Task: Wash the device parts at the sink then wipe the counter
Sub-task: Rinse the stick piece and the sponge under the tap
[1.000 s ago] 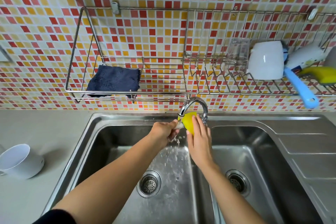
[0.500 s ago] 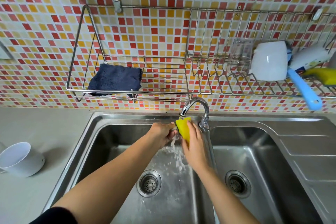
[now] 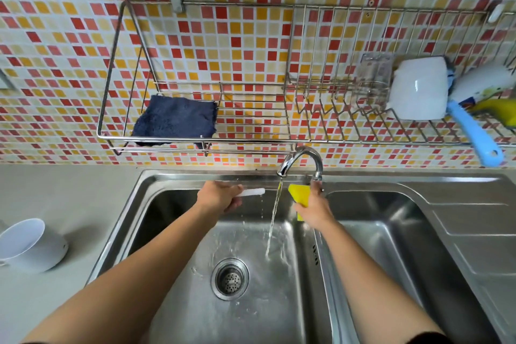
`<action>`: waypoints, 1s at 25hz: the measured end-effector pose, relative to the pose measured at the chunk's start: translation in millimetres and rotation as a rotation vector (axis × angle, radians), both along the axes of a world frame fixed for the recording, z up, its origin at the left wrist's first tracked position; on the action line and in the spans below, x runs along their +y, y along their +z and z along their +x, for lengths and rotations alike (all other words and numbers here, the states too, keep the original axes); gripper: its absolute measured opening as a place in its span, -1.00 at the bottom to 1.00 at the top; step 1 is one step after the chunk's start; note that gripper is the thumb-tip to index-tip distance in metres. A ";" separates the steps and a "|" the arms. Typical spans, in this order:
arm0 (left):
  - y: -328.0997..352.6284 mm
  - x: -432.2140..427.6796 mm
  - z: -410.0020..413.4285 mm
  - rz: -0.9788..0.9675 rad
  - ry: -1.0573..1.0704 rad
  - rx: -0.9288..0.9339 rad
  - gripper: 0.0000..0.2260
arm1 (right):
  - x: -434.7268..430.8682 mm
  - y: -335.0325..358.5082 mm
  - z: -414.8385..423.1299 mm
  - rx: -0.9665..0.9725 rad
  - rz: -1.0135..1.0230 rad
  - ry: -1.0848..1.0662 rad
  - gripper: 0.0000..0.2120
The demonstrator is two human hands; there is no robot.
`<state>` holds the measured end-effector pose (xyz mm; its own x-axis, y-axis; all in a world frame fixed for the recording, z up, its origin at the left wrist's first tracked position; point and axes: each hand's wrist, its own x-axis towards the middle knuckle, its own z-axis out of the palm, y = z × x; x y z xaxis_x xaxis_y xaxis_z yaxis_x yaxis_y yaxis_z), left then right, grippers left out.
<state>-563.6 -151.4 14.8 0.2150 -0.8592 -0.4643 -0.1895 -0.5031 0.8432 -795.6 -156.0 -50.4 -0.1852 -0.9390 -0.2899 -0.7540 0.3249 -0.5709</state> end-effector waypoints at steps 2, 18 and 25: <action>-1.5 3.3 6.5 -0.008 -0.023 -0.020 -0.85 | 3.9 3.0 -7.9 0.108 -0.004 -0.011 -0.23; -21.4 77.1 56.5 -0.046 -0.065 -0.206 -0.76 | 40.7 -11.1 89.9 -0.172 0.015 -0.036 -0.60; -7.3 100.5 61.0 -0.172 -0.212 -0.414 -0.70 | 55.4 36.0 113.0 -0.002 -0.164 -0.076 -0.54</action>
